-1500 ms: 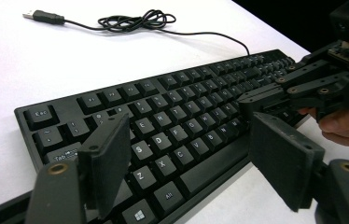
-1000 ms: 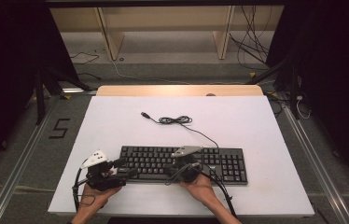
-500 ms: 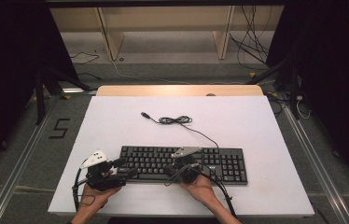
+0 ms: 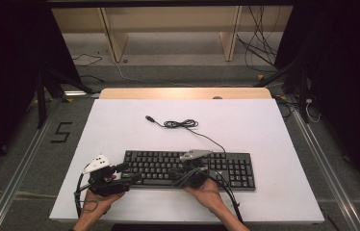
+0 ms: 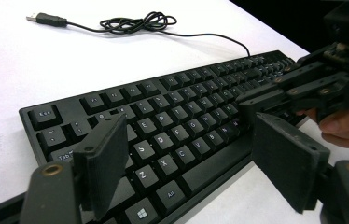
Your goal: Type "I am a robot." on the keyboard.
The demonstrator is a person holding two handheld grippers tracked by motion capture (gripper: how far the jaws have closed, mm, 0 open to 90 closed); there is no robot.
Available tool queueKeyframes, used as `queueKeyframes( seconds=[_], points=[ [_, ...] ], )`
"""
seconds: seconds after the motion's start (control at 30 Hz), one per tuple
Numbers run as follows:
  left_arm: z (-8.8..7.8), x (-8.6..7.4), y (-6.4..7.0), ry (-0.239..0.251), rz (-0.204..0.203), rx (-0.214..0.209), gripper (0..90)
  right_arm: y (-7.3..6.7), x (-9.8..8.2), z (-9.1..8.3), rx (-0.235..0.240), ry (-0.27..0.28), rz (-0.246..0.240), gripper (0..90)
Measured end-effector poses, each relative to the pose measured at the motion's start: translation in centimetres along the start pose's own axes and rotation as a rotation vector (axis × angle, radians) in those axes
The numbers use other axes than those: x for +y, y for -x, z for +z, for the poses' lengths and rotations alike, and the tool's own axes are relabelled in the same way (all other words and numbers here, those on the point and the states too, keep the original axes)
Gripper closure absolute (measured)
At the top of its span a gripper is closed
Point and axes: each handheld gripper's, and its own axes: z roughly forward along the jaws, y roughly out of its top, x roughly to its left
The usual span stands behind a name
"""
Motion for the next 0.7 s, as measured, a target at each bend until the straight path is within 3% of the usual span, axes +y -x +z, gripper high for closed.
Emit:
queueKeyframes(
  seconds=[0.5, 0.7],
  points=[
    [-0.09, 0.03, -0.15, 0.008, -0.003, 0.005, 26.7, -0.23, 0.66, -1.04, 0.046, 0.047, 0.012, 57.6],
    [-0.13, 0.03, -0.21, 0.009, -0.005, 0.007, 26.7, -0.47, 0.73, -1.05, 0.053, 0.043, 0.007, 53.4]
  ],
)
